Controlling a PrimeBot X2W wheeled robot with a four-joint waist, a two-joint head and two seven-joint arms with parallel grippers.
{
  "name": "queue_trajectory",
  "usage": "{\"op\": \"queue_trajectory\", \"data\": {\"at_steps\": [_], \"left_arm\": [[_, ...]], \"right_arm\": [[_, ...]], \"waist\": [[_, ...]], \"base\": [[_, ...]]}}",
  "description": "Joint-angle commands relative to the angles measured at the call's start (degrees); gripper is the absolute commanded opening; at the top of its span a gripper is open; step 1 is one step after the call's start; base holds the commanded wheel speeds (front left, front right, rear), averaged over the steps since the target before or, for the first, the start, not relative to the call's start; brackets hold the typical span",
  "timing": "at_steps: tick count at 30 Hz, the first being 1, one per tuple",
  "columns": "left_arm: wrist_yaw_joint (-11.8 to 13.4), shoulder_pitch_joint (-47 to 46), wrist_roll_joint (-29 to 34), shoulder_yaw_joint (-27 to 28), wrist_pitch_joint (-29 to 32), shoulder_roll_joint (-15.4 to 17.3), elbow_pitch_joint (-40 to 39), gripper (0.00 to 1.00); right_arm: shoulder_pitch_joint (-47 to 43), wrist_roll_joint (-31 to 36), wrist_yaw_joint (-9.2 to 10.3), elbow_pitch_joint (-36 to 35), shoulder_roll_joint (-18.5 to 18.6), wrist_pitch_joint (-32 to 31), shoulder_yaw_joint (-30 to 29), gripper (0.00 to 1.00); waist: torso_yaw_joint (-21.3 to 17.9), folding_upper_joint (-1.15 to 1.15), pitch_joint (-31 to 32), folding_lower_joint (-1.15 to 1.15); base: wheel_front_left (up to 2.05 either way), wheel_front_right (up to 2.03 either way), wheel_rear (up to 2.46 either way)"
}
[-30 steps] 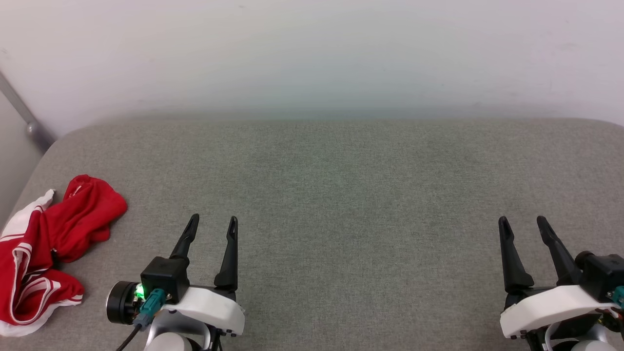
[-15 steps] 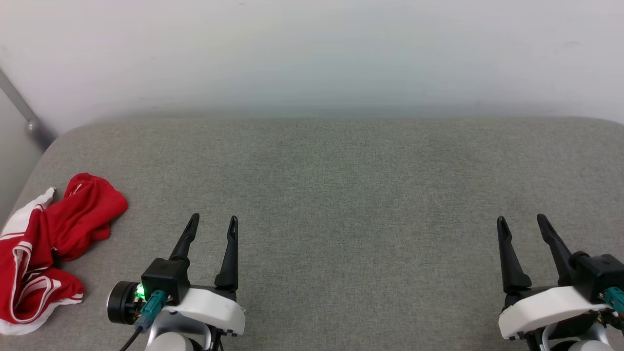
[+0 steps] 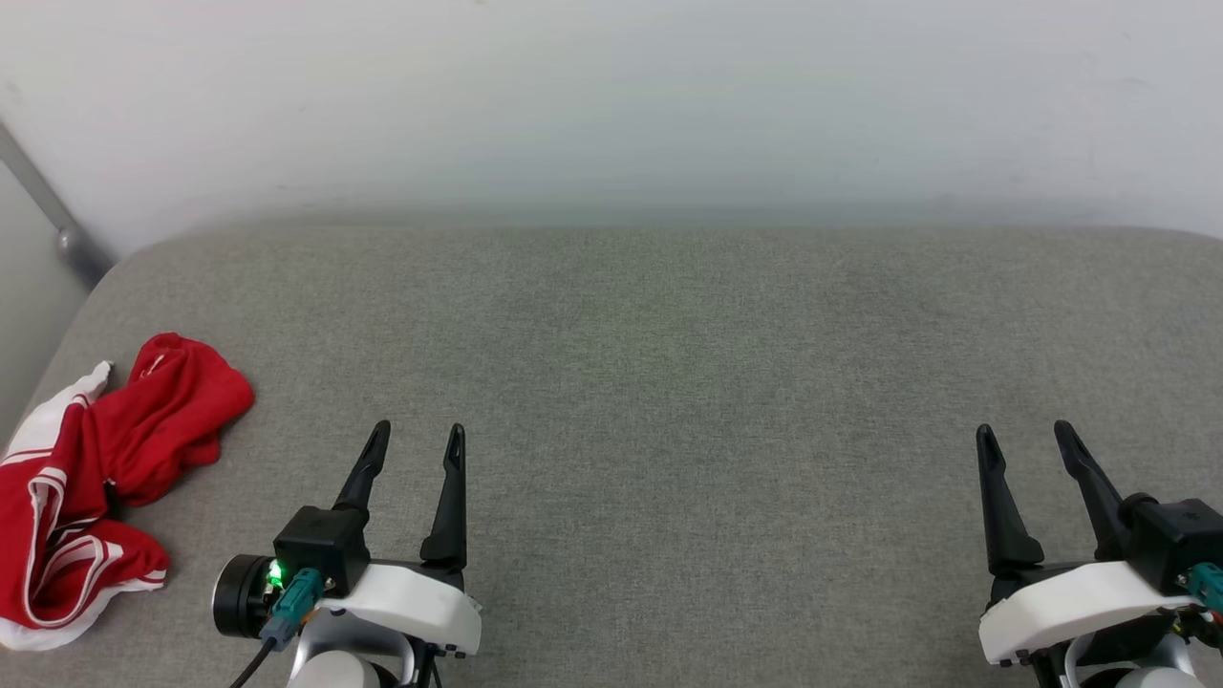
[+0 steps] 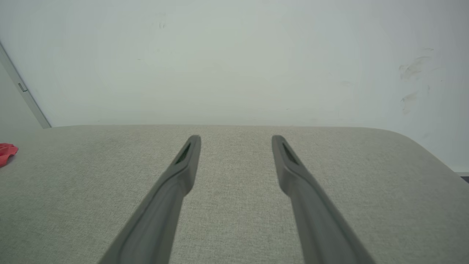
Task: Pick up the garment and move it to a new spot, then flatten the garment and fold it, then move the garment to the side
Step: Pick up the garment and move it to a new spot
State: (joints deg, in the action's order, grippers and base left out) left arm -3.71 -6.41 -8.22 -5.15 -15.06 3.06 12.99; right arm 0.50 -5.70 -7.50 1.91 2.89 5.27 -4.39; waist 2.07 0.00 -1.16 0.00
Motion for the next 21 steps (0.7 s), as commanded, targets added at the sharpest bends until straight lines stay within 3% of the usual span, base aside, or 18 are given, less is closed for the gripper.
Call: {"op": "queue_trajectory", "data": {"at_steps": [1, 10, 21], "left_arm": [[0.07, -0.61, 0.09, 0.06, -0.17, -0.05, 0.11, 1.0], [0.3, -1.55, -0.23, -0.25, -0.16, -0.13, 0.88, 1.0], [1.56, -2.04, -2.14, 0.18, -0.16, -0.18, 0.79, 1.0]], "right_arm": [[-0.15, -0.56, 0.02, 0.0, -0.03, 0.12, -0.12, 1.0], [-0.32, 0.82, 0.02, -0.91, -0.03, -0.55, -0.09, 1.0], [0.04, 2.38, 0.02, -3.06, -0.04, -2.12, 0.98, 1.0]], "waist": [[0.12, 0.0, -0.07, 0.0], [2.62, 0.0, -0.35, 0.0], [11.4, 0.0, -0.88, 0.0]], "base": [[0.0, 0.0, 0.0], [0.0, 0.0, 0.0], [0.0, 0.0, 0.0]]}}
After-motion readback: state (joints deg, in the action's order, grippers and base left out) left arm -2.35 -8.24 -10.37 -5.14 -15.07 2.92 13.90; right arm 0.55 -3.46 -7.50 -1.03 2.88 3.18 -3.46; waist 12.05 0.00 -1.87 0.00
